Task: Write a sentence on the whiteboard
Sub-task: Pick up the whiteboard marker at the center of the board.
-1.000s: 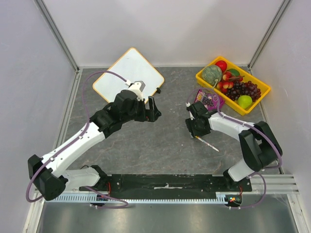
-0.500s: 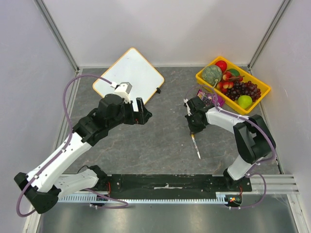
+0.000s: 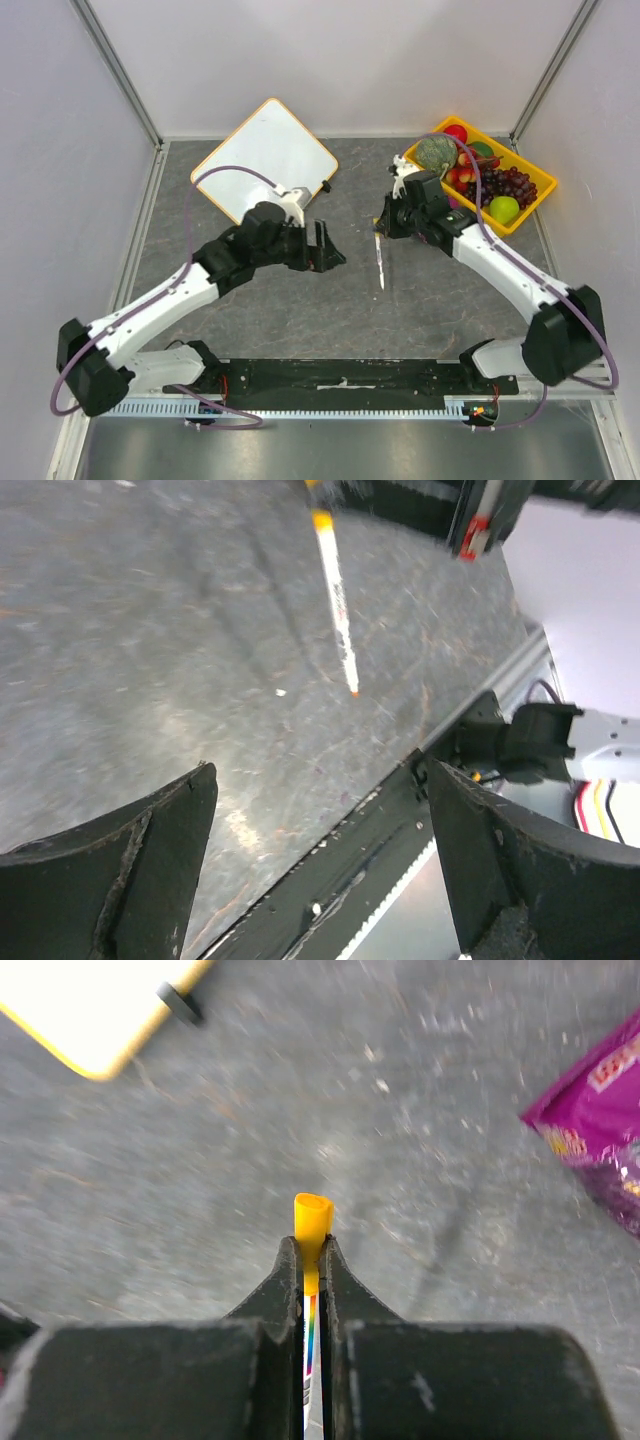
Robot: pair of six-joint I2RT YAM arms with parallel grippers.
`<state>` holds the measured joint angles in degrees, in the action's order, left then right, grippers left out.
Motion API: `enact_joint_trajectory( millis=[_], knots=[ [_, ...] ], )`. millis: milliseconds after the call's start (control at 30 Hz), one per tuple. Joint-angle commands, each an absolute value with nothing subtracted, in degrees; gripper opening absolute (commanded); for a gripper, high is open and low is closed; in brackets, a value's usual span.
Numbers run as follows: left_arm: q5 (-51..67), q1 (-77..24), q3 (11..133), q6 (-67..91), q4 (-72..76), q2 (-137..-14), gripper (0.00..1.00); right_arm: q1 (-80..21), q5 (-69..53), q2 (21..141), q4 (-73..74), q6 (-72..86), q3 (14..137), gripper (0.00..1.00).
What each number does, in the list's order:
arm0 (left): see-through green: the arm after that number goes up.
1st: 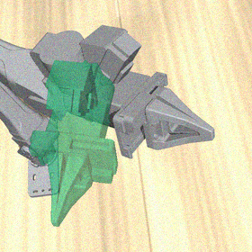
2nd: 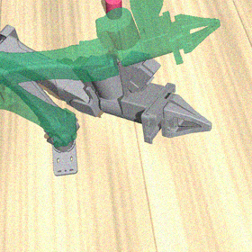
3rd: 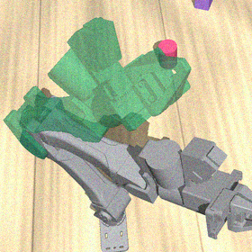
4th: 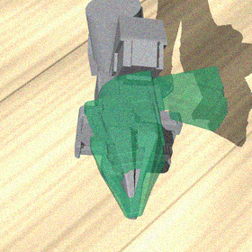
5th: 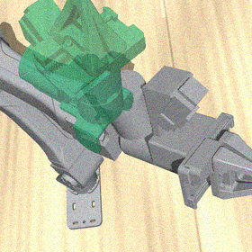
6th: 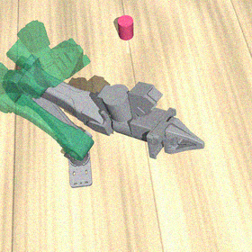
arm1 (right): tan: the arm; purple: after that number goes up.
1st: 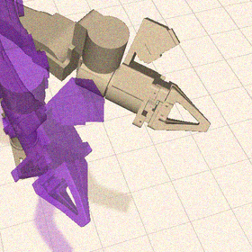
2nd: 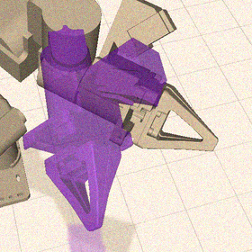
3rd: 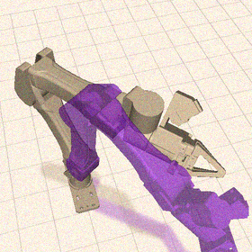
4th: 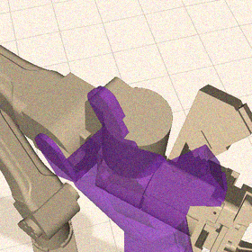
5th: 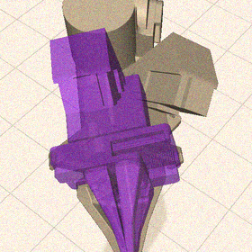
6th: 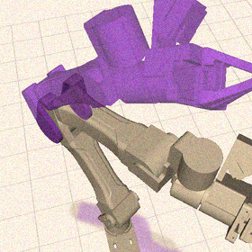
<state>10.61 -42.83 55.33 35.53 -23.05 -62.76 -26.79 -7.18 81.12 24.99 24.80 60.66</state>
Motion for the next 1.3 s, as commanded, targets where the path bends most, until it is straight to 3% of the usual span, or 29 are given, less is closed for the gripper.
enact_joint_trajectory(
  millis=[0,233,400,533,633,667,700,733,967,1133,1267],
  knots=[
    [15.0,-49.6,59.0,38.3,-10.6,-71.0,0.91,-26.8,-9.0,73.6,17.1,33.3,61.6,0.0],
    [14.6,-53.4,63.8,36.2,-7.3,-78.7,0.89,-26.2,-12.6,66.4,9.9,44.2,58.6,0.0],
    [14.9,-53.7,64.7,35.6,-7.1,-80.1,0.81,-25.9,-13.1,65.3,9.3,46.1,58.7,0.0],
    [14.1,-53.8,63.1,36.0,-5.9,-80.1,0.6,-25.5,-13.0,64.5,9.2,46.3,58.9,0.0],
    [13.3,-53.8,62.6,35.9,-5.8,-80.1,0.29,-25.5,-13.4,64.2,9.3,46.4,59.1,0.01],
    [13.1,-53.8,62.6,35.9,-5.9,-80.1,0.14,-25.5,-13.8,64.2,9.1,46.3,59.1,0.03],
    [12.9,-53.8,62.5,35.8,-6.1,-79.9,0.07,-25.4,-14.1,64.2,9.2,46.2,59.1,0.08],
    [12.4,-53.8,62.6,35.7,-6.5,-79.7,0.04,-25.5,-14.2,64.3,9.2,46.0,59.2,0.16],
    [8.3,-52.1,62.7,33.5,-12.0,-75.7,0.02,-24.5,-16.5,63.3,9.6,42.5,59.5,0.98],
    [7.8,-48.7,61.8,30.7,-17.9,-69.7,0.02,-22.0,-21.9,61.7,9.6,37.5,60.2,0.98],
    [12.1,-45.8,62.0,26.5,-22.4,-65.0,0.02,-20.8,-34.2,62.8,8.1,33.8,62.0,0.98]
  ],
)
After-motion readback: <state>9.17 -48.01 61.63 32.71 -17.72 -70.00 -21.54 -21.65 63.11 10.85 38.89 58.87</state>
